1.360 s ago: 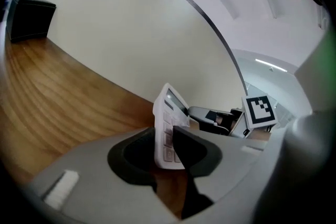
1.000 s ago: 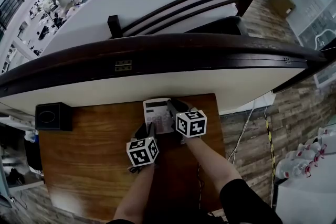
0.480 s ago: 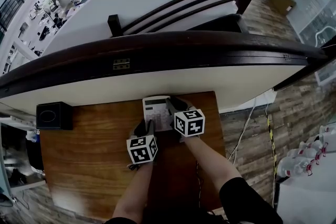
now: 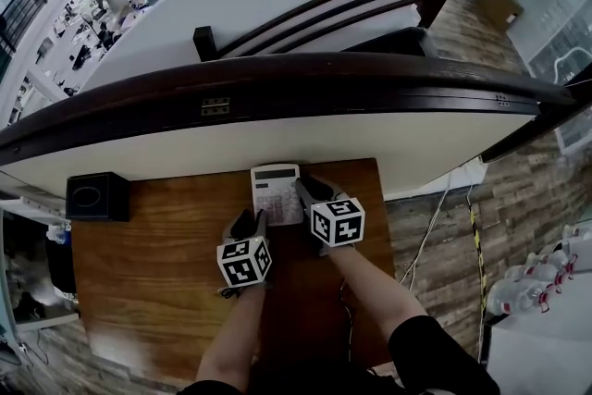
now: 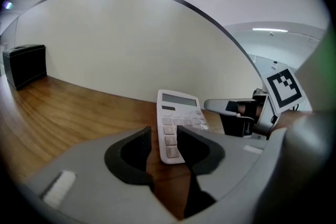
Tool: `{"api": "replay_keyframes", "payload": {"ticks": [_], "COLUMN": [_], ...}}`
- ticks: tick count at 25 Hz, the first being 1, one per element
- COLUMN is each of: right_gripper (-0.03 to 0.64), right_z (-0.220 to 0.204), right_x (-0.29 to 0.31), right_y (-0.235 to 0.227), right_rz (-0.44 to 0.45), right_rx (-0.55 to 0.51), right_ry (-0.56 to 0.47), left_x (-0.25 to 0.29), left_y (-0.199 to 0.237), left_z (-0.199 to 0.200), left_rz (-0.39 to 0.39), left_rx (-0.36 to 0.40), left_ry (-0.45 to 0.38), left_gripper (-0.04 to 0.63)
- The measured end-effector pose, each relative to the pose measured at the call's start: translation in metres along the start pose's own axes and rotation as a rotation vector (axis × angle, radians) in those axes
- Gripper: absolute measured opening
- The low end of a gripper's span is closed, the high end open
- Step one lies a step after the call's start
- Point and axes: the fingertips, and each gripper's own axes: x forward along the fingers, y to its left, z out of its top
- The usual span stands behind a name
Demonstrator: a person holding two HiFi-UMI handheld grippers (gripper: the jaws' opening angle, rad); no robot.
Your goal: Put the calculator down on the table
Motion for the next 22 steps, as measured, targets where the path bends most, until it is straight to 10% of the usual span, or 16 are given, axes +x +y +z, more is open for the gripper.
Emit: {"api": "replay_keyframes", "payload": {"ticks": [10,22], "right_gripper": [0.064,0.028], "right_z": [-0.008,-0.026], "right_x": [-0.031,-0.093], "right_y": [0.018,0.063], "right_rz": [0.048,0.032], "right_rx": [-0.030,-0.037], "right_ry": [0.008,-0.008], "left_x": [-0.027,-0.095], "left_y": [-0.007,-0.035], "left_z": [0.002,0.001], "left_rz": [0.002,-0.200], "left_rx": [0.023,0.056], "left_ry": [-0.061,-0.112], "left_gripper": [0.040,0.011]}}
